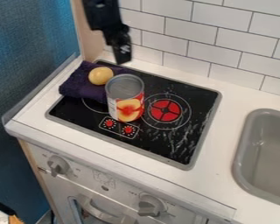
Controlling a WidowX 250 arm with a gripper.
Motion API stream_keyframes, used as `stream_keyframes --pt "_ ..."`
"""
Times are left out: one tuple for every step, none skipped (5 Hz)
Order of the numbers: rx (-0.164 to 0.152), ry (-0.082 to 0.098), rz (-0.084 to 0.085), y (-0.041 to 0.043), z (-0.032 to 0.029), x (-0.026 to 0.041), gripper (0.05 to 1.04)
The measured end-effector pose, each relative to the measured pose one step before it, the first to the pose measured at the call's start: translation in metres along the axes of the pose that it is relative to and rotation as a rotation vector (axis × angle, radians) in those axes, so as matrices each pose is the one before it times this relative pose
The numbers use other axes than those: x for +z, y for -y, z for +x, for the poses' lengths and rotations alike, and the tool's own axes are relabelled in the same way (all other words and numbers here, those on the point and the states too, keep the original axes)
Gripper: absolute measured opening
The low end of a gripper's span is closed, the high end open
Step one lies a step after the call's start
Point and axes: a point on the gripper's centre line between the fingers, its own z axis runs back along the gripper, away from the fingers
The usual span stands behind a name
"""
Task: Move the egg in front of the tin can
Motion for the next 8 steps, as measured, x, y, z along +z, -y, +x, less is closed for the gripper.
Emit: stream_keyframes --pt "0.0074 0.0414 -0.0342 0.01667 0.01881 0.00248 0.998" --pt "-0.0066 0.0659 0.007 0.0144 0.0132 -0.02122 0.998" --pt "-0.0137 0.0325 0.0185 0.00878 0.00268 -0.01737 0.998" --pt "-0.058 0.0091 0.047 -0.00194 -0.00248 -0.02363 0.998" --pt "-0.0671 -0.0383 0.0288 0.00089 -0.00781 -0.00938 0.998" --pt "-0.0349 -0.009 0.0439 -0.00222 -0.00347 -0.01653 0.998" --pt "0.0028 0.0087 0.008 0.00146 -0.00172 -0.00564 0.963" --pt "0.0065 0.0071 -0.0198 0.00226 -0.0011 0.0001 0.695"
